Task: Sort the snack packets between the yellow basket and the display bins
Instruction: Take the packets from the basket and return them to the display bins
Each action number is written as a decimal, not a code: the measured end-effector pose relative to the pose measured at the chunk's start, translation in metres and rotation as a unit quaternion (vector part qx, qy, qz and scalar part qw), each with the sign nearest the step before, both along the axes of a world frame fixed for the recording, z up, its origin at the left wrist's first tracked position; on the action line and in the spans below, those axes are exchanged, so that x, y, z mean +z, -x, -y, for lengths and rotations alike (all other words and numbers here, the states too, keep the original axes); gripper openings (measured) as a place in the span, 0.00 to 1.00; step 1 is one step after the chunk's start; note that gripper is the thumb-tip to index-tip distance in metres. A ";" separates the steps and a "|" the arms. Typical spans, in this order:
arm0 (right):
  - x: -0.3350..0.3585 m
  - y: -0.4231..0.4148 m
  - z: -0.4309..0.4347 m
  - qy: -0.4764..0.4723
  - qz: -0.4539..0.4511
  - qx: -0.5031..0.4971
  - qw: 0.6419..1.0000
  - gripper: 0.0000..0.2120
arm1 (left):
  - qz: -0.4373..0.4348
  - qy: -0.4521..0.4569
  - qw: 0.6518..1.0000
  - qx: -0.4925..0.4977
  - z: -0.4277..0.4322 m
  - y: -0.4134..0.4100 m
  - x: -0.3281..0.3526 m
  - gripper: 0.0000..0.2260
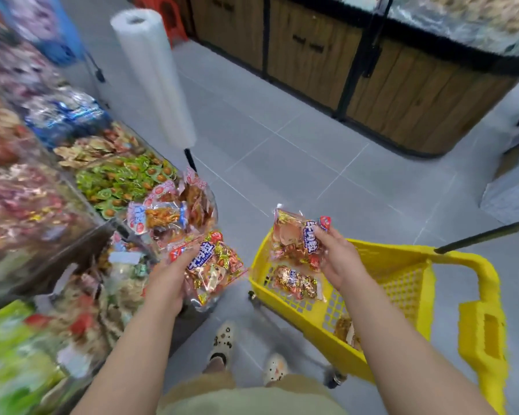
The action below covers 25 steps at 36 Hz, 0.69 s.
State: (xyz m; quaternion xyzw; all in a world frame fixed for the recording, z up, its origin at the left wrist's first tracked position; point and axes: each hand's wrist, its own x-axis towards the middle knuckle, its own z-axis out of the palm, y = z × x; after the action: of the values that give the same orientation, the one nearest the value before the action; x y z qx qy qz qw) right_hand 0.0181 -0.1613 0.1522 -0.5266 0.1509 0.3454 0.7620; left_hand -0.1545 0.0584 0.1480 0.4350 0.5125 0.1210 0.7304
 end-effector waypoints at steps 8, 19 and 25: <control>0.004 0.049 -0.103 -0.012 -0.027 0.136 0.990 0.03 | 0.012 -0.015 0.995 0.095 -0.067 0.078 0.027 0.41; 0.006 0.143 -0.258 -0.024 -0.063 0.332 0.941 0.27 | 0.038 -0.042 0.986 0.158 -0.199 0.197 0.045 0.17; 0.005 0.175 -0.320 0.058 -0.073 0.327 0.940 0.18 | 0.043 -0.065 0.981 0.177 -0.266 0.245 0.057 0.20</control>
State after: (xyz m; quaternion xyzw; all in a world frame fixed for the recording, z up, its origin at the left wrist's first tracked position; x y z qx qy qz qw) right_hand -0.1573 0.1590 0.1569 -0.5637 0.0456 0.6041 0.5615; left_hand -0.3991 0.3242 0.2046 0.3787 0.5406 0.2998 0.6888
